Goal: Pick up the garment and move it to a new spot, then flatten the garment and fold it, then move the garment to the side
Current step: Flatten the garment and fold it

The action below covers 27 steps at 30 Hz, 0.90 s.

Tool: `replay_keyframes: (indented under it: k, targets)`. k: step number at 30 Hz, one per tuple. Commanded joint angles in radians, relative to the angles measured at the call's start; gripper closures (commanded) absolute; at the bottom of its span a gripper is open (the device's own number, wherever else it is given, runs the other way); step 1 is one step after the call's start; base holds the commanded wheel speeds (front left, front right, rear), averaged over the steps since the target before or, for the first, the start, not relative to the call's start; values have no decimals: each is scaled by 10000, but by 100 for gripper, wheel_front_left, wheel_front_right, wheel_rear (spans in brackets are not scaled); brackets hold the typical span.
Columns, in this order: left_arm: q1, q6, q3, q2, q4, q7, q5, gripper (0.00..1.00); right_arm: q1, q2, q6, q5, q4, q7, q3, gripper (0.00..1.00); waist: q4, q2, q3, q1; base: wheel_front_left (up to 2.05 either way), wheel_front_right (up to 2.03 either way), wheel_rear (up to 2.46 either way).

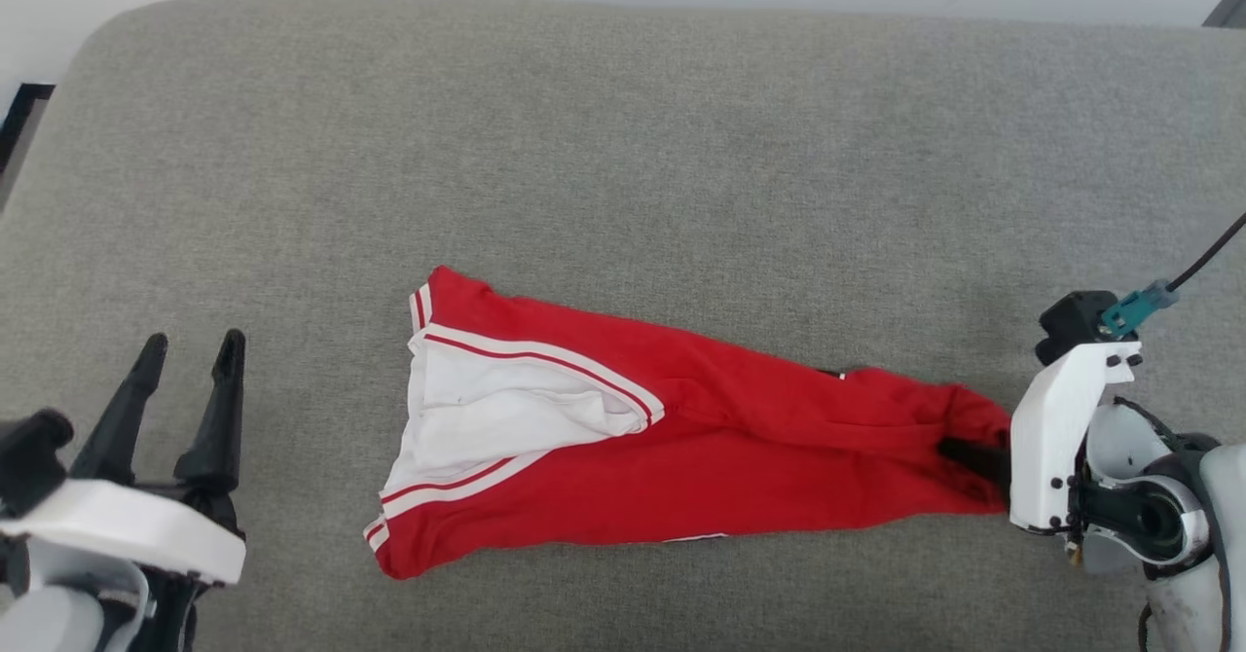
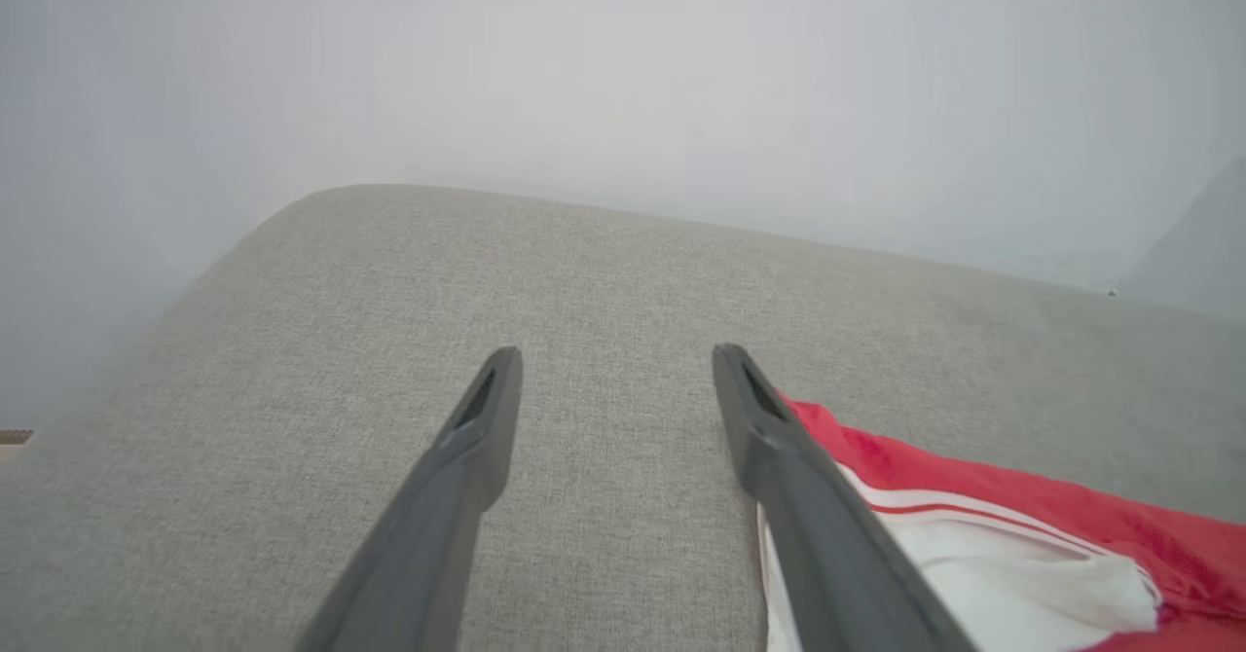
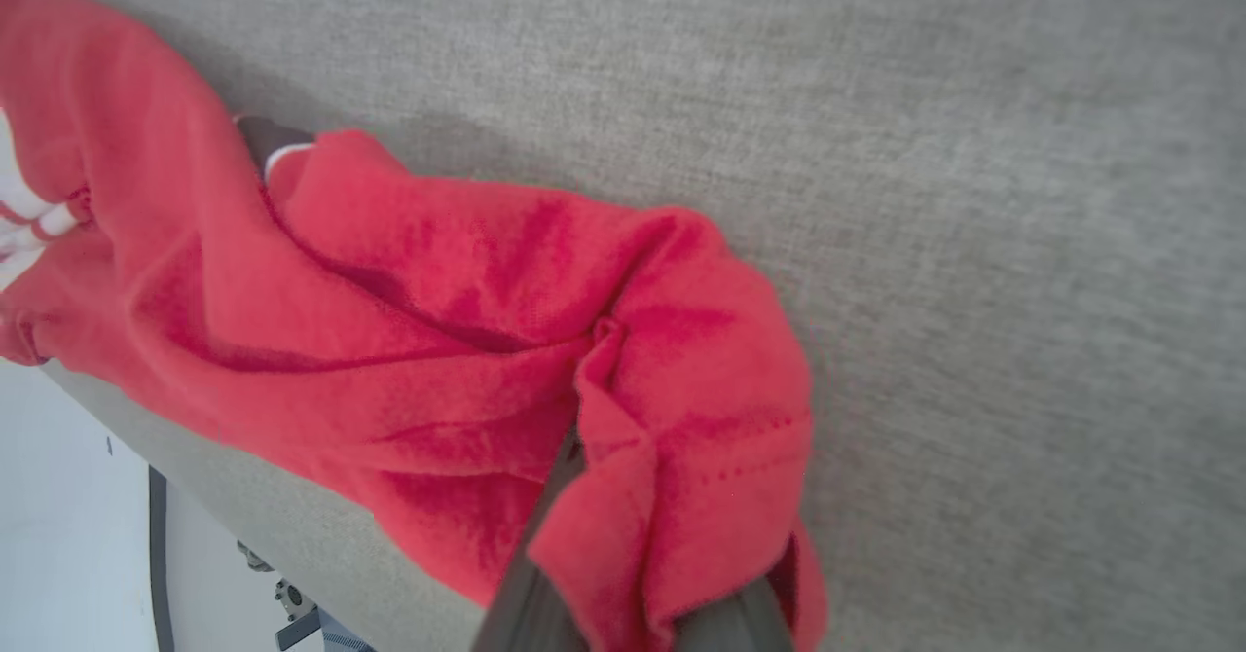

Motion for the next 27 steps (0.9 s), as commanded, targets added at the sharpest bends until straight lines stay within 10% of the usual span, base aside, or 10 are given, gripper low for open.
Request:
replay_keyframes:
  k: [1, 16, 27]
  targets:
    - [278, -172, 347, -292, 1, -63, 330, 0, 186, 23, 49, 146, 55, 115, 119, 100, 18, 0, -56, 0, 0, 0, 0]
    - [2036, -2005, 3075, -3231, 481, -62, 2770, 0, 462, -576, 48, 611, -779, 98, -788, 100, -119, 0, -506, 0, 0, 0, 0]
    - [2276, -2383, 3670, -4306, 371, -63, 3609, 0, 580, -1280, 28, 48, -380, 192, -2486, 100, -424, 0, -765, 0, 0, 0, 0]
